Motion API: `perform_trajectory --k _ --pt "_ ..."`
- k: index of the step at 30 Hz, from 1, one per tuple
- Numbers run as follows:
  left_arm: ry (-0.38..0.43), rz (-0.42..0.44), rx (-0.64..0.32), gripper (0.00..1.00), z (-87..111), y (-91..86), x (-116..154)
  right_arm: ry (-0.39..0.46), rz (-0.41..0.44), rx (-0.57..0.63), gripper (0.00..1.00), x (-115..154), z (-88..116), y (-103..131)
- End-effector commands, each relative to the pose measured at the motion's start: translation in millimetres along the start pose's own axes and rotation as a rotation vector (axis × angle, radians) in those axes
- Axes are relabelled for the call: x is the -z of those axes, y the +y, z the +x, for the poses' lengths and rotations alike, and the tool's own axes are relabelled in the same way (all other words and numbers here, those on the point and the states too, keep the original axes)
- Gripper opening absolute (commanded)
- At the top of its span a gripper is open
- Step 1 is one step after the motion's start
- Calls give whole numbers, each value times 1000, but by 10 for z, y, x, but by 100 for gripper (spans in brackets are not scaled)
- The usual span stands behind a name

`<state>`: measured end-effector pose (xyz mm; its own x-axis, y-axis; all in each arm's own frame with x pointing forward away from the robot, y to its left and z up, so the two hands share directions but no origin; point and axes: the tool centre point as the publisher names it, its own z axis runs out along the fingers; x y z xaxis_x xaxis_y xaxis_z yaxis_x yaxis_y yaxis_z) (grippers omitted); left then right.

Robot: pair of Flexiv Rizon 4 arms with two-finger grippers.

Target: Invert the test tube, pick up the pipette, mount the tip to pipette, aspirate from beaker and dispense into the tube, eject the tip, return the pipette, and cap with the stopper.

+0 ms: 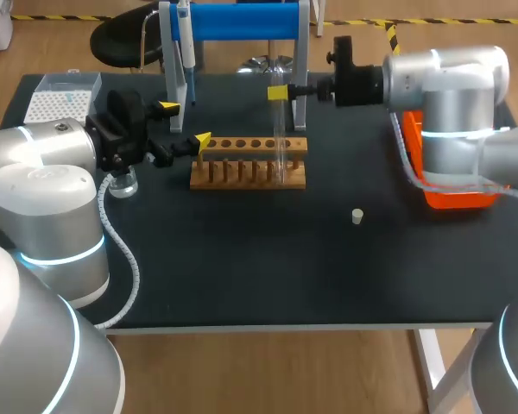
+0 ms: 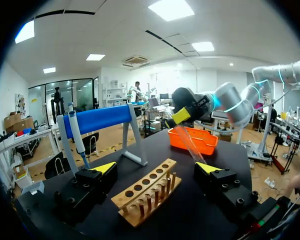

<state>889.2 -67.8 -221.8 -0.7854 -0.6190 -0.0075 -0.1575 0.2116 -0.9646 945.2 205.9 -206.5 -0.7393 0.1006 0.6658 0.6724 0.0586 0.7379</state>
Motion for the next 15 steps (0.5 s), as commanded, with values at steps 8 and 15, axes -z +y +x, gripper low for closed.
perform_trajectory --k 8,15 --pt "0 5 -1 100 0 13 4 123 92 -860 0 74 -9 59" --pt "0 5 -1 100 0 13 4 157 80 -911 0 93 36 33"
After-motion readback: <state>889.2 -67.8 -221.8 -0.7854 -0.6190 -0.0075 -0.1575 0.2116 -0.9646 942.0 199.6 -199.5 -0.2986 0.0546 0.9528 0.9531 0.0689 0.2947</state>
